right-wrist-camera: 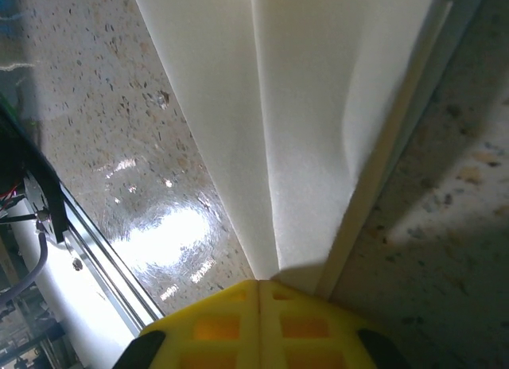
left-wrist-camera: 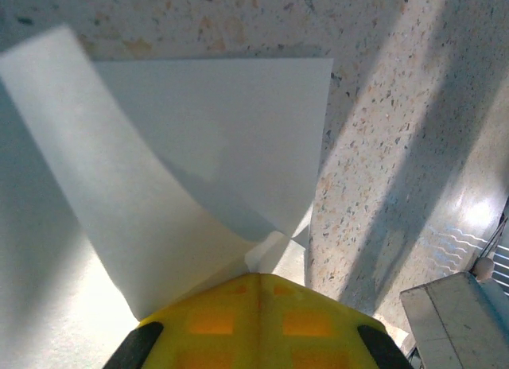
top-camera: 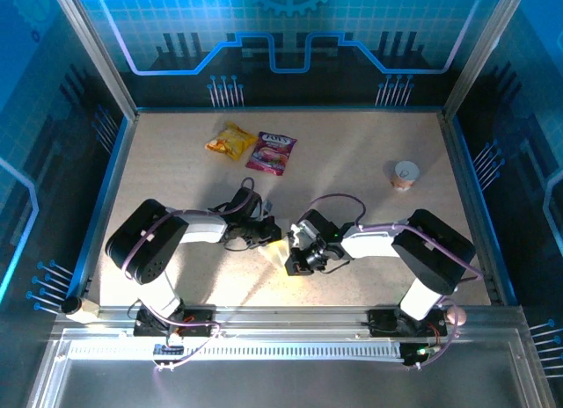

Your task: Fold a paper plane with a square sheet of paper (fold left side to right side)

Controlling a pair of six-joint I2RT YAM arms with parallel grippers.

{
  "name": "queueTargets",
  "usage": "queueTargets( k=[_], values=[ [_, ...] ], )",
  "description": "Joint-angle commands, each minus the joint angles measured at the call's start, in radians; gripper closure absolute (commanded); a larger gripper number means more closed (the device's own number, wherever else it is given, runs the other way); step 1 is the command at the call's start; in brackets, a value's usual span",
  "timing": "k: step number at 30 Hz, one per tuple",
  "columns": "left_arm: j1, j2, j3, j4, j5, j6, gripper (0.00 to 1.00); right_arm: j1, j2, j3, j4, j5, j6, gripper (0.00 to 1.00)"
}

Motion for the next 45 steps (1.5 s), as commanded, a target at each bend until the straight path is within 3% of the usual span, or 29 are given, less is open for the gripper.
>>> queueTargets(
  k=[1, 14, 20, 25, 45],
  values=[
    [-0.007, 0.044, -0.009, -0.111, -0.067, 0.030, 1.00, 0.020, -0.022, -0.036, -0.094, -0.007, 0.014, 0.97],
    [-0.016, 0.039, 0.007, -0.114, -0.062, 0.026, 1.00, 0.009, -0.129, 0.018, -0.123, -0.002, -0.001, 0.95],
    [-0.022, 0.015, -0.012, -0.071, -0.053, -0.012, 1.00, -0.029, -0.200, 0.054, -0.271, 0.100, -0.057, 0.79],
    [-0.022, -0.001, -0.024, -0.036, -0.041, -0.034, 1.00, -0.020, -0.144, 0.108, -0.335, 0.109, -0.093, 0.77],
    [-0.023, 0.001, -0.030, -0.042, -0.045, -0.033, 0.99, 0.006, -0.037, 0.123, -0.237, 0.051, -0.051, 0.78]
  ],
)
